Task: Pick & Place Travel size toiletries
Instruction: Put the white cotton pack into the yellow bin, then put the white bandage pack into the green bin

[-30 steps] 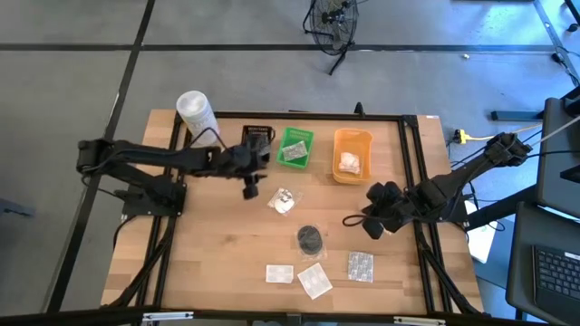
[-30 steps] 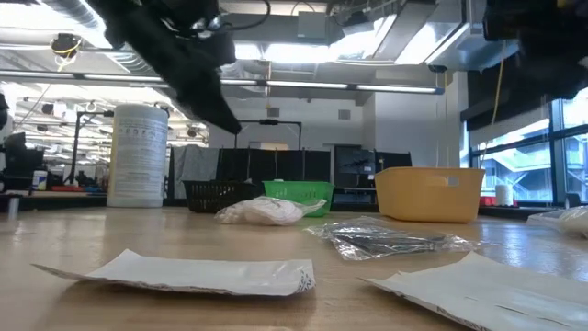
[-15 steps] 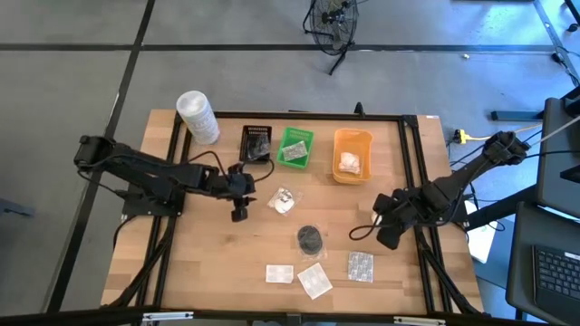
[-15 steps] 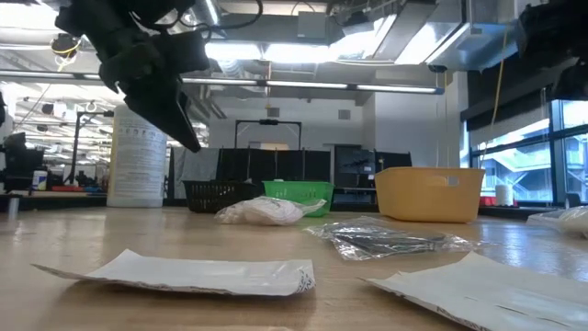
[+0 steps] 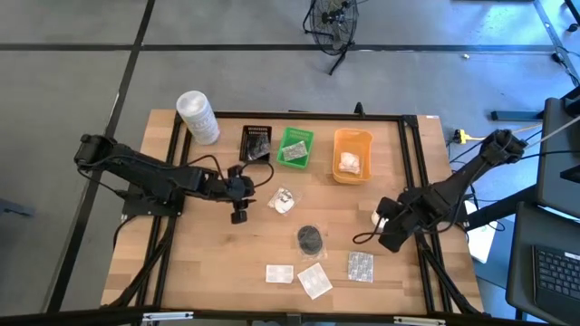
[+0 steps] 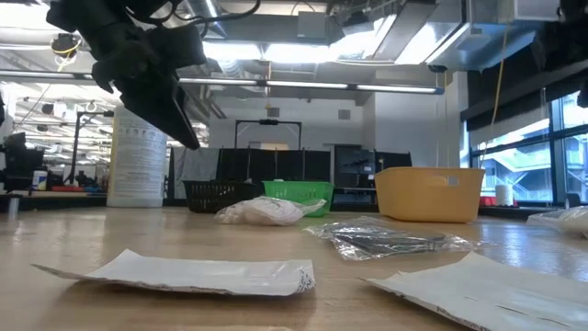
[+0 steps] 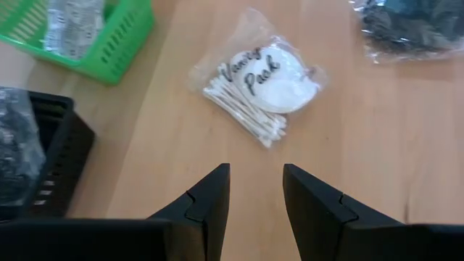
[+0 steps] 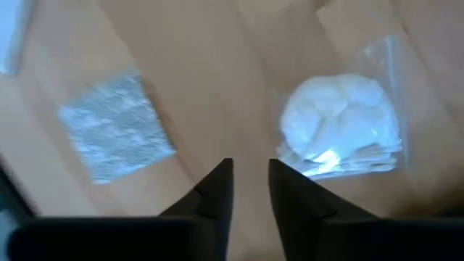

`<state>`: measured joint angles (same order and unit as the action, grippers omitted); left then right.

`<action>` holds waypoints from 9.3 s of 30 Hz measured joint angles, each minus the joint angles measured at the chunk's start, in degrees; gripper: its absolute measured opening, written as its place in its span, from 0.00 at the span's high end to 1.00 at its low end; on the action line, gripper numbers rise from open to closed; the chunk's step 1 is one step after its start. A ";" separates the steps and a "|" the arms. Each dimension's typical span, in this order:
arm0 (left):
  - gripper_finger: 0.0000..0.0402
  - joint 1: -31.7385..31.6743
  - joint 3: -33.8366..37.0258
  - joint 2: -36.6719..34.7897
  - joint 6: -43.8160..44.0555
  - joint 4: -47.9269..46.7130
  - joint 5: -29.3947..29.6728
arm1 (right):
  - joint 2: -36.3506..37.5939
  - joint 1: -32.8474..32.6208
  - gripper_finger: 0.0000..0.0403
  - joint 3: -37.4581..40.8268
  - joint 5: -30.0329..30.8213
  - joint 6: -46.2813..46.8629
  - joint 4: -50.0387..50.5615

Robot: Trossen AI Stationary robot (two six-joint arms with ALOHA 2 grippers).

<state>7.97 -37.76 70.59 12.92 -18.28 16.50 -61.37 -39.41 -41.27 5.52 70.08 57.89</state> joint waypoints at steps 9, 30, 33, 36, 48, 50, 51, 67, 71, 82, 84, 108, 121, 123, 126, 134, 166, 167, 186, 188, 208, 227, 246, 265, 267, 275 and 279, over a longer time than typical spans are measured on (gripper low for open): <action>0.69 -0.02 0.00 0.00 -0.08 0.00 1.85 | -4.79 -3.20 0.57 6.18 -3.00 1.03 -3.77; 0.69 -0.02 0.00 0.00 -0.13 0.02 1.92 | -17.43 -4.73 0.68 6.22 10.09 2.16 -6.88; 0.69 -0.02 0.00 0.00 -0.13 0.02 1.92 | -19.71 -4.73 0.71 6.14 10.93 3.97 -6.91; 0.69 -0.02 0.00 0.00 -0.13 0.02 1.92 | -21.86 -4.77 0.76 5.94 11.25 6.12 -6.99; 0.69 -0.02 0.00 0.00 -0.16 0.02 1.92 | -23.42 -4.73 0.97 5.43 11.84 7.48 -6.96; 0.69 -0.02 0.00 0.00 -0.17 0.01 1.92 | -23.53 -4.69 0.98 4.60 11.81 7.45 -6.32; 0.69 -0.02 0.00 0.00 -0.17 0.00 1.92 | -23.60 -4.71 0.99 4.12 11.72 7.22 -5.72; 0.69 -0.02 0.00 0.00 -1.70 -1.00 1.90 | -18.50 -4.73 1.00 -2.35 19.51 4.11 -2.58; 0.69 -0.03 0.00 0.00 -1.70 -1.92 1.90 | -15.88 -4.65 1.00 -4.06 26.07 1.31 -2.56; 0.69 -0.02 0.00 0.00 -1.70 -1.90 1.90 | -9.46 -1.41 1.00 -5.32 47.30 -4.28 -1.33; 0.69 -0.04 0.00 0.00 -1.70 -1.90 1.90 | -8.91 0.04 1.00 -5.32 50.25 -5.30 -0.94; 0.69 -0.04 0.00 0.00 -1.68 -1.66 1.46 | -8.80 32.76 1.00 -5.32 32.82 -23.93 -7.84; 0.69 -0.04 0.00 0.00 -1.68 -1.66 1.44 | -8.80 48.32 0.97 -5.32 17.57 -36.94 -14.61; 0.69 -0.04 0.00 0.00 -1.68 -1.66 1.44 | -8.82 49.14 0.94 -5.32 15.99 -37.93 -15.07; 0.69 -0.04 0.00 0.00 -1.68 -1.66 1.44 | -8.82 49.72 0.90 -5.32 16.06 -39.12 -15.15; 0.69 -0.03 0.00 0.00 -1.68 -1.66 1.36 | -8.82 50.02 0.71 -5.32 16.30 -39.52 -15.32; 0.69 21.32 0.04 11.07 -20.29 18.86 -10.15 | 0.62 26.17 0.95 -5.14 22.20 -31.51 -14.85; 0.69 21.66 0.04 12.13 -21.79 20.31 -10.15 | 0.62 25.18 0.96 -4.84 23.14 -30.82 -14.84; 0.69 29.63 0.02 27.47 -44.65 42.56 -0.49 | 0.60 15.43 0.92 -2.06 33.72 -14.47 -15.10; 0.69 30.17 0.02 28.50 -46.27 43.64 0.92 | 0.60 15.29 0.93 -2.06 33.73 -13.67 -15.10; 0.69 30.68 -3.98 35.27 -51.17 44.10 3.36 | 0.60 15.29 0.94 -2.06 34.14 -13.52 -16.15; 0.69 35.87 -11.88 38.92 -34.34 36.33 8.49 | 0.58 15.29 0.98 -2.04 34.14 -13.57 -16.39; 0.69 35.89 -15.61 43.50 -23.85 31.66 15.55 | 0.58 15.29 0.99 -2.04 32.61 -13.75 -17.83; 0.94 33.74 -15.42 43.57 -19.36 27.57 15.24 | 0.58 15.29 0.97 -2.04 30.77 -15.17 -19.37; 0.97 33.61 -15.40 43.58 -18.48 27.47 15.26 | 0.58 15.29 0.99 -2.04 30.05 -15.68 -19.93; 0.99 33.57 -15.28 42.87 -16.73 26.97 16.47 | 0.58 15.29 0.95 -2.04 29.81 -16.76 -21.14; 0.99 33.81 -15.02 40.55 -16.99 24.17 18.07 | 0.58 15.29 0.96 -2.04 29.59 -16.76 -21.11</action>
<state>41.78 -52.77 111.14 -4.06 5.89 34.57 -60.80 -24.12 -43.31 35.11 53.32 36.77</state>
